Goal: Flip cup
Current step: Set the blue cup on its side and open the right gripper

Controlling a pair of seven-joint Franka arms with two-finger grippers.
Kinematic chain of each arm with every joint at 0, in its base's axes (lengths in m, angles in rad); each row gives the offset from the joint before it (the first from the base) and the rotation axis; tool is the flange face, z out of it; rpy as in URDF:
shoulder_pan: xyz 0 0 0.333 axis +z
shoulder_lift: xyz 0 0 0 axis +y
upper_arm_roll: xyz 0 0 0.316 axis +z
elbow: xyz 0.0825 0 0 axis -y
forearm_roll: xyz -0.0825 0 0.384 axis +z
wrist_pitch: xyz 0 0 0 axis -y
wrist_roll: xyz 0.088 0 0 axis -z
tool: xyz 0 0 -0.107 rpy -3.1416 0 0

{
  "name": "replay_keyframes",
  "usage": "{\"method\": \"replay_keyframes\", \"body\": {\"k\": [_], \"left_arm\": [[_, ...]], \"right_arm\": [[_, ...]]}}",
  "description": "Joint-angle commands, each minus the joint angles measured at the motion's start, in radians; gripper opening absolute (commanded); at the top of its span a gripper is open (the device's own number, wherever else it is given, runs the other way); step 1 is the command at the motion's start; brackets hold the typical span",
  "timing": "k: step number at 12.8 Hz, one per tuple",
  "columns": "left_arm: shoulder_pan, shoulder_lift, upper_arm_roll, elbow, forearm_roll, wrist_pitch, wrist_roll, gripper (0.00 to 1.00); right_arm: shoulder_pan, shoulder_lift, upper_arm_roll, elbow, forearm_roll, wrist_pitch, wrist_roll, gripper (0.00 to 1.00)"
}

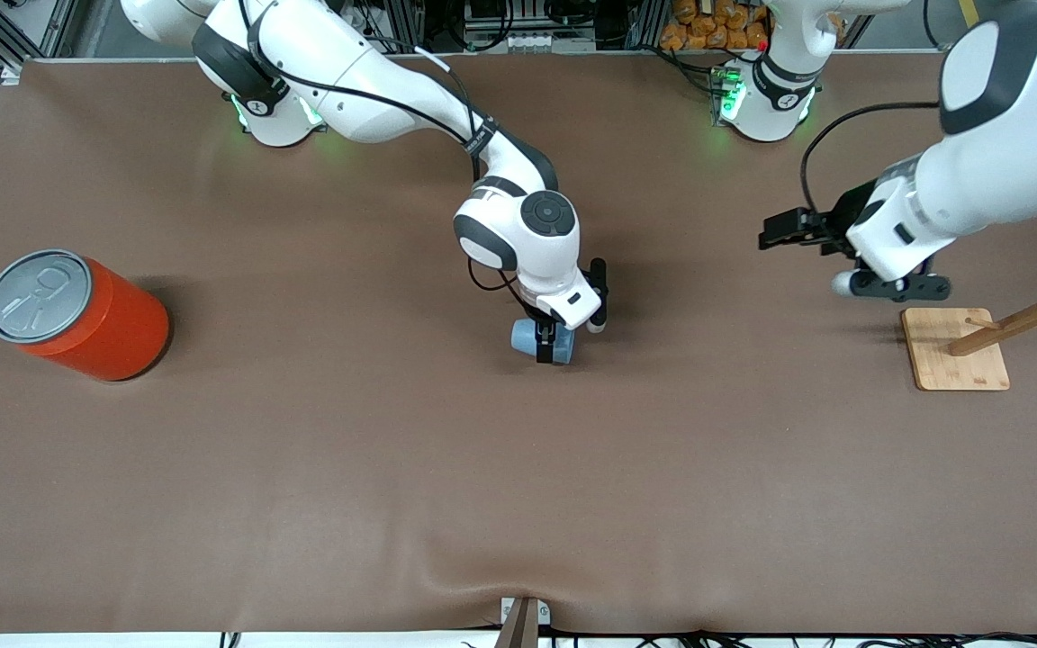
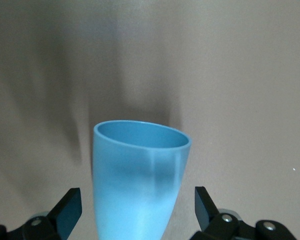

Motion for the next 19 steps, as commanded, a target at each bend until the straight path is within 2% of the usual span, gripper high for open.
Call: {"method": "replay_keyframes", "body": {"k": [1,5,7,9,11,15,17,19], "left_arm": [[0.012,0.006,-0.003,-0.114,-0.058,0.074,0.023,1.0],[0.004,0.104,-0.005,-0.141,-0.071,0.11,0.076,1.0],[0.01,0.136,-0.005,-0.147,-0.186,0.11,0.11,1.0],[0.012,0.179,-0.005,-0.147,-0.264,0.113,0.133,1.0],[0.012,0.222,-0.005,-0.145,-0.336,0.122,0.15,1.0],[0.01,0.351,-0.005,-0.145,-0.526,0.173,0.323,1.0],[0.001,0.408,-0.005,-0.144,-0.62,0.186,0.387,1.0],[-0.022,0.466,-0.005,-0.141,-0.723,0.205,0.47,1.0]], "right_arm": [[-0.008,-0.058,0.041,-0.002,-0.009,-0.074,0.021,1.0],[-0.069,-0.157,0.133,-0.002,-0.007,-0.232,0.042,1.0],[-0.117,-0.197,0.147,0.0,-0.004,-0.315,0.045,1.0],[-0.183,-0.266,0.146,0.0,0.077,-0.353,0.055,1.0],[-0.299,-0.32,0.146,0.0,0.126,-0.402,0.05,1.0],[-0.541,-0.326,0.152,0.001,0.128,-0.416,0.05,1.0],[-0.676,-0.338,0.166,0.001,0.179,-0.418,0.045,1.0],[-0.712,-0.377,0.15,0.006,0.186,-0.422,0.053,1.0]]}}
